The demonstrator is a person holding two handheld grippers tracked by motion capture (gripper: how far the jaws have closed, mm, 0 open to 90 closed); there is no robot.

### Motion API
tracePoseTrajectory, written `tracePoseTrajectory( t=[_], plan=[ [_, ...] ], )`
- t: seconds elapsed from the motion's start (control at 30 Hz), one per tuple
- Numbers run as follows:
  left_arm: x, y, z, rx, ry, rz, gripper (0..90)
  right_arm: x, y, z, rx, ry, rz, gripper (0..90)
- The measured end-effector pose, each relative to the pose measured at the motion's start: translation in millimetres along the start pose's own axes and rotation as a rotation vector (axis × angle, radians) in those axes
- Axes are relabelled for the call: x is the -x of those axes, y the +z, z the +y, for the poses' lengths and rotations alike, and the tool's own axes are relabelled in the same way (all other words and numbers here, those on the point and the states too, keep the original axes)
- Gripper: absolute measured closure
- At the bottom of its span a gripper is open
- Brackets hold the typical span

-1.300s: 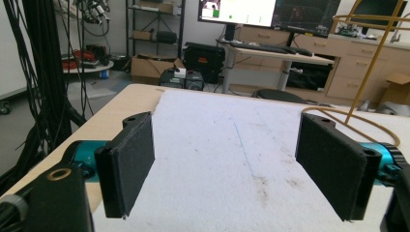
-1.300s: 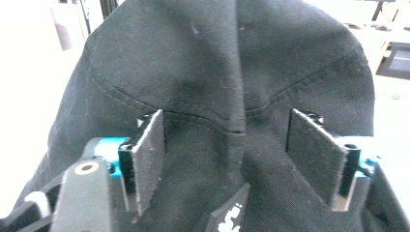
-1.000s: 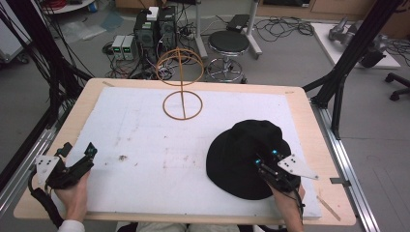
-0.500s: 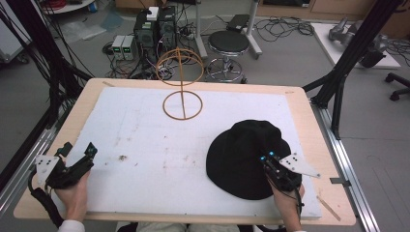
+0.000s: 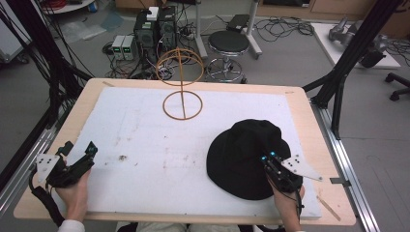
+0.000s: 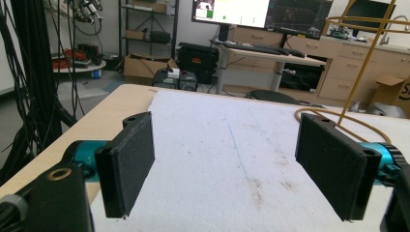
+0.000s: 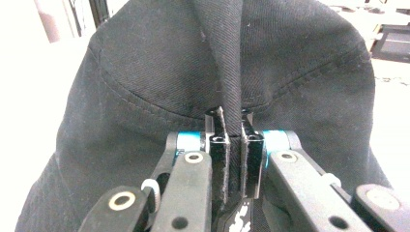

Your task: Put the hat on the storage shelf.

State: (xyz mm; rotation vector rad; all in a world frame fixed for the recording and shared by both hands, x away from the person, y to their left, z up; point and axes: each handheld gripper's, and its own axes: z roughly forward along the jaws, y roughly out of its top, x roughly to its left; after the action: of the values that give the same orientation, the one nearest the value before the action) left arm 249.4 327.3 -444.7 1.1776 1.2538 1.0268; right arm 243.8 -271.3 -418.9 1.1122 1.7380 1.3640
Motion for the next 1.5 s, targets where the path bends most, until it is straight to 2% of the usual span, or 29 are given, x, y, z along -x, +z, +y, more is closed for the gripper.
tracePoseTrajectory(
  t=[0.13, 0.33, 0.53, 0.63, 0.8, 0.93, 1.1, 1.5],
  plan=[
    [1.2, 1.5, -0.4, -0.003, 0.004, -0.008, 22.1, 1.0, -0.9, 2.2, 0.029, 0.028, 0.002, 86.3],
    [3.3, 3.0, -1.0, -0.010, 0.014, -0.021, 22.2, -3.9, -0.5, 8.0, 0.072, 0.024, 0.027, 86.3],
    [3.7, 3.1, -1.2, -0.012, 0.017, -0.024, 22.1, -10.0, 0.4, 20.0, 0.146, 0.044, 0.049, 86.2],
    [3.9, 3.4, -1.3, -0.015, 0.016, -0.026, 22.2, -13.8, 5.5, 27.1, 0.157, 0.051, 0.054, 86.2],
    [4.6, 3.9, -1.5, -0.018, 0.015, -0.031, 22.1, -23.3, 15.1, 41.0, 0.200, 0.029, 0.046, 86.1],
    [4.5, 3.5, -1.4, -0.019, 0.016, -0.032, 22.1, -28.7, 22.7, 51.5, 0.245, 0.011, 0.082, 86.1],
    [4.5, 2.6, -1.4, -0.019, 0.014, -0.032, 22.2, -34.6, 32.4, 60.3, 0.276, 0.018, 0.101, 86.1],
    [4.7, 2.6, -1.8, -0.023, 0.014, -0.040, 22.3, -42.5, 50.1, 79.4, 0.341, 0.024, 0.093, 86.0]
  ],
)
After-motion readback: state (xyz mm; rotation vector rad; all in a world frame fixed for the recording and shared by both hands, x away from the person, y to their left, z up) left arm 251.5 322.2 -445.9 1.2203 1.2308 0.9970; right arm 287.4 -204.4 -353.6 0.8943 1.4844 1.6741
